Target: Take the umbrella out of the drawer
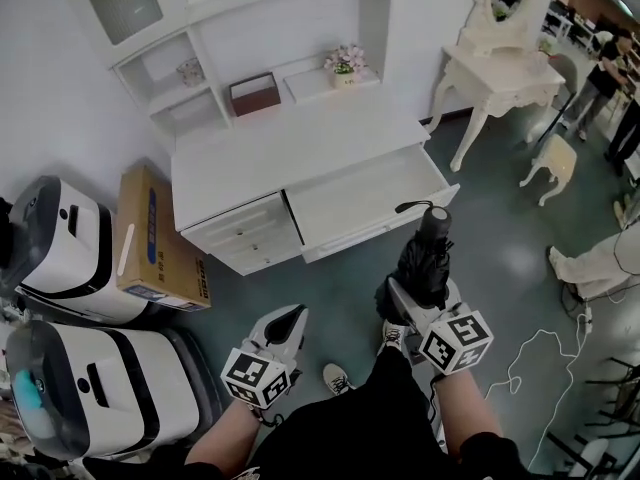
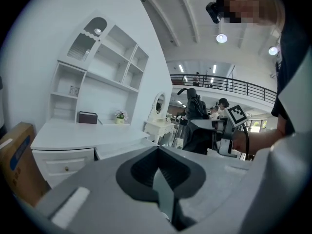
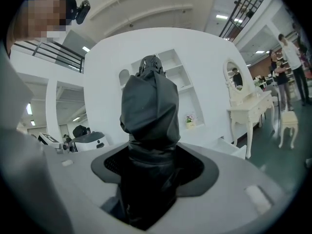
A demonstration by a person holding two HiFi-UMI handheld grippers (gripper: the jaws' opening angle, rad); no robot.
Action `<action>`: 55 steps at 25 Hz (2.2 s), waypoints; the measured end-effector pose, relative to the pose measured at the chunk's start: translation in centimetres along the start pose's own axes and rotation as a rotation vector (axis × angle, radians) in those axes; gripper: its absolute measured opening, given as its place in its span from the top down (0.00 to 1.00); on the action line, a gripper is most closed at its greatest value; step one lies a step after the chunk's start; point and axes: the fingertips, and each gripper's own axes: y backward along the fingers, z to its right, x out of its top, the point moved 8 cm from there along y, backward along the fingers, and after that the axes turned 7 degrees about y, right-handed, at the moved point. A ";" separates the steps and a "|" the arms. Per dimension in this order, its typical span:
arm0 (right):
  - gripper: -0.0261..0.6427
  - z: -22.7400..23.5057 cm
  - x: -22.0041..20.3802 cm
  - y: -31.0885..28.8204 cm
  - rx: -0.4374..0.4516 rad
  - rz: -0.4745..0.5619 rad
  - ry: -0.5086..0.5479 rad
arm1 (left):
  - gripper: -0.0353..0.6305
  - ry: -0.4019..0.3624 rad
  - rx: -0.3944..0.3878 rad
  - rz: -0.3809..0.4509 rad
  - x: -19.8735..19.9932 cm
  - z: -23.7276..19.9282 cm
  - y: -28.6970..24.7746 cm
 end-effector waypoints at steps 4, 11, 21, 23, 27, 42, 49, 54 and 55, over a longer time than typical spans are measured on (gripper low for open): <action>0.51 -0.2 -0.1 2.9 -0.017 0.001 0.009 | 0.95 -0.002 -0.027 -0.007 -0.4 1.7 -0.1; 0.51 1.2 -0.1 6.7 -0.013 -0.002 -0.001 | 0.95 -0.002 -0.050 0.001 -0.6 5.1 -1.7; 0.51 4.8 0.0 10.1 0.073 -0.020 -0.006 | 0.94 0.011 -0.031 0.015 -1.3 11.1 -5.3; 0.51 5.5 0.0 10.6 0.095 -0.023 -0.004 | 0.94 0.012 -0.021 0.021 -1.4 12.0 -5.9; 0.51 6.5 -0.1 11.3 0.149 -0.033 -0.028 | 0.95 0.020 0.002 0.029 -1.7 13.9 -6.9; 0.51 9.8 -0.7 13.1 0.255 -0.071 -0.011 | 0.94 0.045 0.059 0.045 -3.4 18.1 -9.2; 0.51 10.9 -1.2 14.6 0.274 -0.070 -0.010 | 0.94 0.044 0.077 0.050 -4.4 20.1 -9.5; 0.51 11.4 -1.6 15.5 0.298 -0.075 -0.002 | 0.94 0.047 0.089 0.057 -5.2 21.4 -9.7; 0.51 11.4 -1.6 15.6 0.303 -0.075 -0.002 | 0.94 0.046 0.092 0.058 -5.3 21.6 -9.7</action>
